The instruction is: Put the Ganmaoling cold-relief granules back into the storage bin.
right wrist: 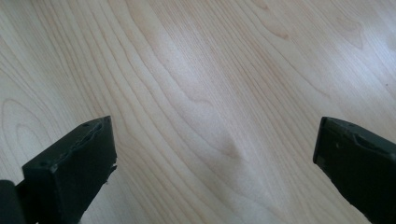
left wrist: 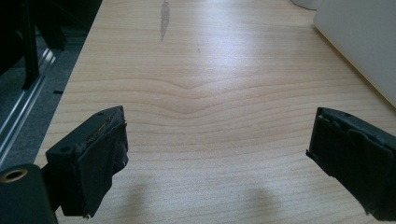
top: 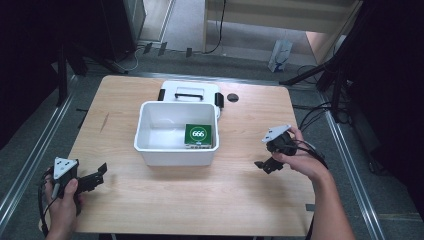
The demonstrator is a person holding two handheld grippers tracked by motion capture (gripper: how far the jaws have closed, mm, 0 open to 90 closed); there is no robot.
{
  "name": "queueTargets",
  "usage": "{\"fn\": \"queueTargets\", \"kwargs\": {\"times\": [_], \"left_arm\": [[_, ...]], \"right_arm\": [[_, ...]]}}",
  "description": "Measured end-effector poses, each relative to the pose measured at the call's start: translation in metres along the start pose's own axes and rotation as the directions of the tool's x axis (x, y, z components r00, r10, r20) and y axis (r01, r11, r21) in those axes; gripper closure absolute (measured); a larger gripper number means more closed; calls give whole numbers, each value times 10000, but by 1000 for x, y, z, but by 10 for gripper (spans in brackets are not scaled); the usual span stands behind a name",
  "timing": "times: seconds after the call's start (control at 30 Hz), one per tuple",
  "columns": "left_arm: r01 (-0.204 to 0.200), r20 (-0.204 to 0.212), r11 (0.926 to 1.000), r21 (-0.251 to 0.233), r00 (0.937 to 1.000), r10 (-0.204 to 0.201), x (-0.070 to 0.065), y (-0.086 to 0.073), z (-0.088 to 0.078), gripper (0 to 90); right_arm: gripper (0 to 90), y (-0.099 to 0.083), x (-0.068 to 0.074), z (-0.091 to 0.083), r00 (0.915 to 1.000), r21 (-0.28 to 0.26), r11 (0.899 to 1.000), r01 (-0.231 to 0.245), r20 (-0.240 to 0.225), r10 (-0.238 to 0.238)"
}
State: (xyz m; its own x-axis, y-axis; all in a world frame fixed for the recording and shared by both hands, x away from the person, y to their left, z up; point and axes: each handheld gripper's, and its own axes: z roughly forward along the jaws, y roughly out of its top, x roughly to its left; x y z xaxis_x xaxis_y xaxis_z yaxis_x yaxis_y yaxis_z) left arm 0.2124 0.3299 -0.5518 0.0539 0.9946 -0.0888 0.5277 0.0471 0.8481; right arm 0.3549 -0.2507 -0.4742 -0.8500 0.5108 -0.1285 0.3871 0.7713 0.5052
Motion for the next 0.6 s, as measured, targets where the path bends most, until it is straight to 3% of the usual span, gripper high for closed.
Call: {"fn": "queueTargets", "kwargs": {"times": [0.1,0.2,0.33,0.47,0.6], "left_arm": [[-1,-4,10000,5,10000,1,0,0,0,51],[-23,-6,10000,19,10000,23,0,0,0,51],[-5,-17,10000,17,10000,5,0,0,0,51],[10,-27,10000,22,10000,-10,0,0,0,51],[45,-33,10000,26,10000,-44,0,0,0,51]], "right_arm": [[0,-15,3,-1,9990,-626,9972,-412,140,422],[0,-33,6,-4,9949,-1279,9875,-924,286,968],[0,-64,9,-8,9789,-2375,9513,-1966,71,2041],[0,-91,15,-12,9633,-2952,9211,-2537,97,2684],[0,-121,23,-16,9271,-3958,8538,-3382,157,3745]]}}
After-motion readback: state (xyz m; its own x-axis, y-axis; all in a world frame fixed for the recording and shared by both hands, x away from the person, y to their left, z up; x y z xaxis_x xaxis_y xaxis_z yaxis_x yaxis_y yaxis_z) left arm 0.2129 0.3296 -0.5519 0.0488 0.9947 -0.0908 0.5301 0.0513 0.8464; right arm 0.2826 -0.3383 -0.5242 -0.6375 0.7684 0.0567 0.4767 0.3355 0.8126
